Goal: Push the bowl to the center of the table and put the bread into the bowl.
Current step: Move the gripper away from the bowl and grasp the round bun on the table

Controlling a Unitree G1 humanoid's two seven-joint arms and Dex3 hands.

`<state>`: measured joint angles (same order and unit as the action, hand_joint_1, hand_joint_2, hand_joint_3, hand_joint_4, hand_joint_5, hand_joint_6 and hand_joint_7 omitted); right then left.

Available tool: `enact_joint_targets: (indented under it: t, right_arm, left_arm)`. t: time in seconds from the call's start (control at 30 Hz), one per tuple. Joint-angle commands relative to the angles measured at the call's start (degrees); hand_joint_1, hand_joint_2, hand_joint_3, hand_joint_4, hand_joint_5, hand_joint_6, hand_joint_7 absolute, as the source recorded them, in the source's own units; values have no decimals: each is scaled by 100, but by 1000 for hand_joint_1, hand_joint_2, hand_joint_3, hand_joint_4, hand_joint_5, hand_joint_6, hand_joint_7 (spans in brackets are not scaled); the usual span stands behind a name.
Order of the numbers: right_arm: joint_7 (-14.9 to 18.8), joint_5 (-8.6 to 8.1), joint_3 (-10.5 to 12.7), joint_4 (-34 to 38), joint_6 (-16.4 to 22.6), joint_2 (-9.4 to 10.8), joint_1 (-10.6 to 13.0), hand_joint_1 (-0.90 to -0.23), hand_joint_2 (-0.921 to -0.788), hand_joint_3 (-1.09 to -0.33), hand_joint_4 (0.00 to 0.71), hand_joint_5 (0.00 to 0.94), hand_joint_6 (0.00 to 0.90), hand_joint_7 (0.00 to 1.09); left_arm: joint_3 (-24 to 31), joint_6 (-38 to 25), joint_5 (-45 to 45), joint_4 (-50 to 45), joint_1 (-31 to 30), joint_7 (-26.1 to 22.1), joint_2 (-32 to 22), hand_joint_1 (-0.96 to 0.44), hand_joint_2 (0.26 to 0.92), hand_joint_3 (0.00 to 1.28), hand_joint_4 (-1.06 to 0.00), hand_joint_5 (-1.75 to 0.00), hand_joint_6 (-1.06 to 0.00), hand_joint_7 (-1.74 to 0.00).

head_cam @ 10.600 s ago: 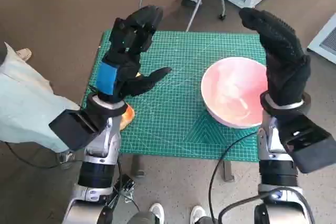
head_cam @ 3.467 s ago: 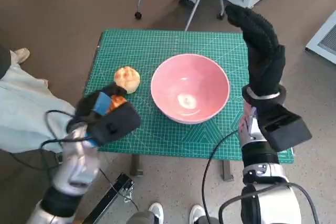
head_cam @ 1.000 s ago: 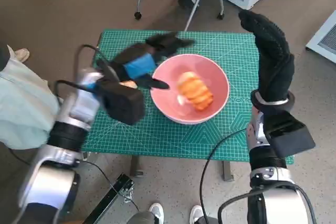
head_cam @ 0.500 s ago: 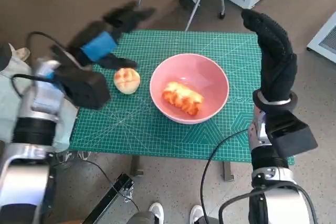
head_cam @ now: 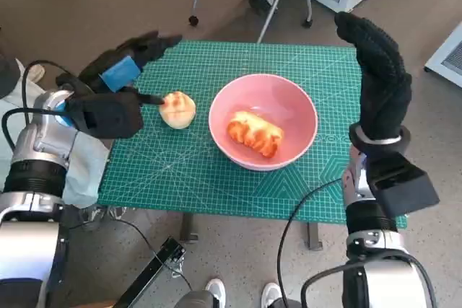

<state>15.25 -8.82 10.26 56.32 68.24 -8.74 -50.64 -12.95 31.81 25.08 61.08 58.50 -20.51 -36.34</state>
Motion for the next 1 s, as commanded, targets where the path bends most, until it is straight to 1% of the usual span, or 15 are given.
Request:
enact_joint_targets:
  t: [0.03, 0.23, 0.37, 0.6, 0.77, 1.0]
  right_arm:
    - [90, -39, -11, 48, -72, -7, 94, -580, -921, -765, 359, 3, 50, 773]
    - [115, -33, -18, -5, -74, -15, 119, -597, -921, -762, 359, 2, 49, 777]
    - [122, -30, -19, -55, -82, -42, 147, -606, -921, -761, 359, 2, 47, 780]
    - [229, -137, -4, -158, -129, -57, 193, -608, -921, -752, 359, 2, 44, 785]
    - [263, -170, -9, -308, -170, -44, 254, -606, -921, -741, 358, 1, 42, 787]
    - [274, -196, -43, -639, -221, -27, 421, -601, -921, -733, 347, 0, 41, 786]
  left_arm:
    - [-177, -94, 182, 344, 280, 171, 125, -252, 812, 0, -122, -4, -229, -101]
    - [-431, -311, 395, 705, 387, 338, 347, -254, 811, 0, -120, -2, -233, -81]
    - [-618, -569, 559, 877, 457, 431, 530, -246, 811, 0, -119, 0, -237, -69]
    - [-884, -998, 798, 1096, 564, 568, 845, -235, 812, 1, -119, -1, -242, -52]
    - [-1043, -1257, 935, 1213, 613, 675, 1064, -231, 814, 1, -146, -12, -261, -50]
    - [-1234, -1716, 1066, 1383, 624, 717, 1358, -191, 819, 3, -211, -28, -297, -48]
